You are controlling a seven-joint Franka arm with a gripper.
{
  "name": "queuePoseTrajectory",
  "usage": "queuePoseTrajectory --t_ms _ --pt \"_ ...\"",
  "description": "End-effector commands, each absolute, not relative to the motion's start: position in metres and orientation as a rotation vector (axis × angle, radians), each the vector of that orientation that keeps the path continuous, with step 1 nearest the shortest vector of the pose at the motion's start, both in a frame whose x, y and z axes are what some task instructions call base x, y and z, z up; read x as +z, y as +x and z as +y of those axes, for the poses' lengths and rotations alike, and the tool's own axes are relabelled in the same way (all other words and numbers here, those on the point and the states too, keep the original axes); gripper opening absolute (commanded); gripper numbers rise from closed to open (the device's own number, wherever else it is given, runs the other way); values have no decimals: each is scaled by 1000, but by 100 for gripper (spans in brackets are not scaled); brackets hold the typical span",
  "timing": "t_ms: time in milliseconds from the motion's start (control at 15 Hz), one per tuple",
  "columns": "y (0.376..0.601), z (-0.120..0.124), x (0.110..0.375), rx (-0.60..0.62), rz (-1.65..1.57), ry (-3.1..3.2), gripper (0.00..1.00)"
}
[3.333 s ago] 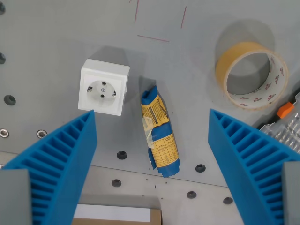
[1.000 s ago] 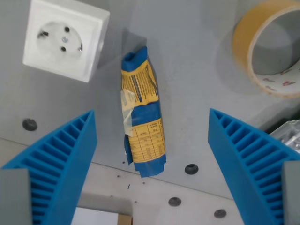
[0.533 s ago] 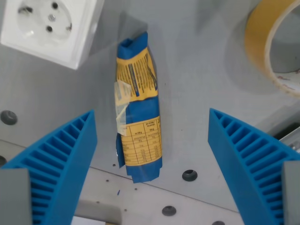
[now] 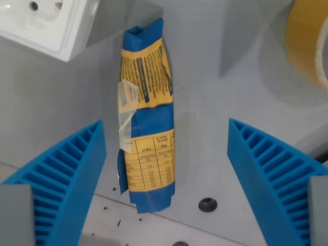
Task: Pick up the blue bag
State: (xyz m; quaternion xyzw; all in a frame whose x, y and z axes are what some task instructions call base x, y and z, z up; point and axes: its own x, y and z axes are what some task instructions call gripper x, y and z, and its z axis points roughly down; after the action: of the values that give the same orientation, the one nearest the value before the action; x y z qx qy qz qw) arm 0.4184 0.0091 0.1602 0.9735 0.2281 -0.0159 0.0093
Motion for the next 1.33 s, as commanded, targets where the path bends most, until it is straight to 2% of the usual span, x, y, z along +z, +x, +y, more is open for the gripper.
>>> queuePoseTrajectory --t_ms 67,733,867,1133,1200,1333 --pt "413 3 154 79 799 2969 100" --pt "395 1 165 118 766 2969 100" --pt "406 3 155 106 766 2972 100" --pt "410 6 135 93 763 2974 100" --pt "410 6 131 92 760 2974 0" --pt "410 6 131 92 760 2974 0"
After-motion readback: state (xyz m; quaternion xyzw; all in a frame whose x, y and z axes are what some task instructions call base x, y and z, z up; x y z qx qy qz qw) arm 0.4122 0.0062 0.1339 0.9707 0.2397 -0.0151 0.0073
